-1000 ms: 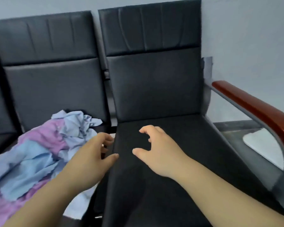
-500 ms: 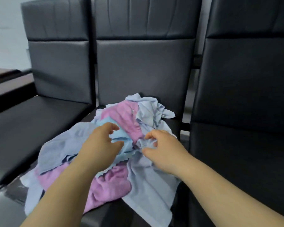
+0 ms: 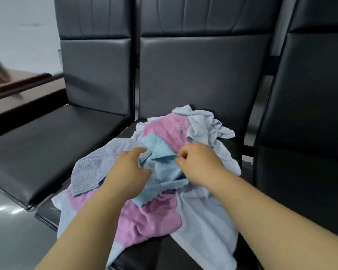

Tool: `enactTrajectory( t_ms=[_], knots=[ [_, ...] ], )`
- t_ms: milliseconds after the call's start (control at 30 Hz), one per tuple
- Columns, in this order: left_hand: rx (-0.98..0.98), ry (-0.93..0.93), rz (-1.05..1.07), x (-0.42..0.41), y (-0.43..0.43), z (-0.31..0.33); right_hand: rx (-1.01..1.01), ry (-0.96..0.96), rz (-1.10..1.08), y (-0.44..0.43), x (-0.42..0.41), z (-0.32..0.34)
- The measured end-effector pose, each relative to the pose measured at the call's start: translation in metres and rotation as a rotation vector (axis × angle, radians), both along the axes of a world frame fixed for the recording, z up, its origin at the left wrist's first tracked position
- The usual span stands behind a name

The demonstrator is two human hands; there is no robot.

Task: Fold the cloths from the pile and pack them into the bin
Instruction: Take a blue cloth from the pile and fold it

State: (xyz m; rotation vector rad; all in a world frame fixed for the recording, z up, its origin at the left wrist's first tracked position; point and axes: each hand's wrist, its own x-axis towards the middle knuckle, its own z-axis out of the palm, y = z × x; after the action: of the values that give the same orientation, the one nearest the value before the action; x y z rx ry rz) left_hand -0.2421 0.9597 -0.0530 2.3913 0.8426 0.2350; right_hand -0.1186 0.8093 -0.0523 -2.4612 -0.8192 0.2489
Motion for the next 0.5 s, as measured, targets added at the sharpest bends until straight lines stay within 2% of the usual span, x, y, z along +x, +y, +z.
enactTrajectory(
  t_ms=[67, 167, 233, 333, 433, 500],
  knots=[
    [-0.012, -0.058, -0.041, 0.001, -0.005, 0.003, 0.219, 0.183, 0.007, -0.011, 0.000, 0.014],
    [-0.075, -0.203, -0.150, 0.005, -0.021, 0.010, 0.596, 0.626, 0.011, -0.033, -0.004, 0.040],
    [-0.073, -0.242, -0.189, 0.009, -0.032, 0.014, 0.763, 0.816, -0.005, -0.050, -0.007, 0.054],
    [-0.159, -0.339, -0.233, 0.016, -0.053, 0.024, 0.869, 0.846, -0.069, -0.079, -0.008, 0.067],
    [-0.430, -0.413, -0.333, 0.019, -0.086, 0.036, 0.885, 0.774, -0.182, -0.116, -0.014, 0.076],
    [-0.594, -0.398, -0.427, 0.020, -0.112, 0.042, 0.868, 0.724, -0.241, -0.146, -0.018, 0.080]
  ],
)
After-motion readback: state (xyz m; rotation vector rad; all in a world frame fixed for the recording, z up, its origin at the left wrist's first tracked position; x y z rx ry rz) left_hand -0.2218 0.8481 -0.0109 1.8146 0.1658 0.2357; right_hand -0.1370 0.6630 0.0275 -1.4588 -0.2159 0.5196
